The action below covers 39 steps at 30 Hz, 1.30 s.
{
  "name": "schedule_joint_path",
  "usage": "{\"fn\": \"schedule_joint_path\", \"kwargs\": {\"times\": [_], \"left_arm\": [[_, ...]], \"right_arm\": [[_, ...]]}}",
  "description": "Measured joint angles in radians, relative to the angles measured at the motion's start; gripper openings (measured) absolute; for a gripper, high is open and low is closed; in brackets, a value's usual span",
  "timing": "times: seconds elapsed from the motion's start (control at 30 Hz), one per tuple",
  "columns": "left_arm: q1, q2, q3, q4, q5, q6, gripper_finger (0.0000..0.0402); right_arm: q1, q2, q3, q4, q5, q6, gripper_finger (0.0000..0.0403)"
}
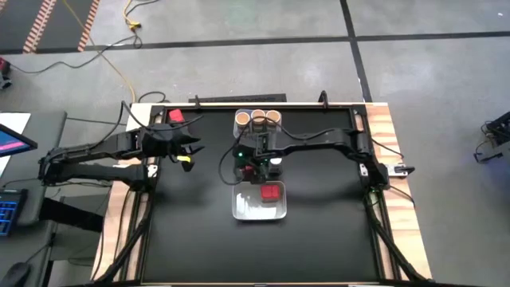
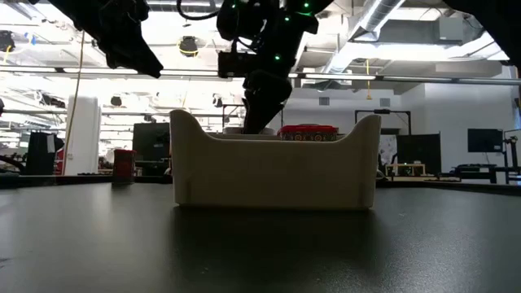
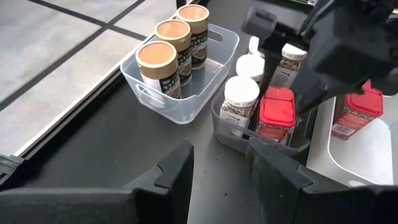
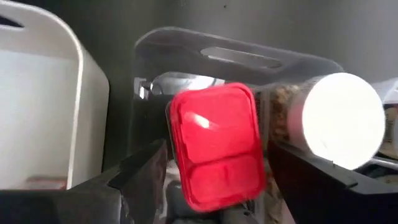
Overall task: Sort spices by type
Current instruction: Move the right red seasoning can in the black transparent bin to the white bin aligned with the other red seasoning can
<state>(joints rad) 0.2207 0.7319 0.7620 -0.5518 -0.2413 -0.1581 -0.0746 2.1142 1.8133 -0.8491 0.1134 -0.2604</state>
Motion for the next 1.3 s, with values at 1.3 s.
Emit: {"fn": "schedule_joint_path", "kwargs": {"times": [1.3], "left_arm": [[-0.040, 0.001, 0.001, -0.020, -0.001, -0.007, 0.0141]], "right_arm": [[0.005, 0.036, 0.018, 0.012, 0.021, 0.081, 0.0314]]}}
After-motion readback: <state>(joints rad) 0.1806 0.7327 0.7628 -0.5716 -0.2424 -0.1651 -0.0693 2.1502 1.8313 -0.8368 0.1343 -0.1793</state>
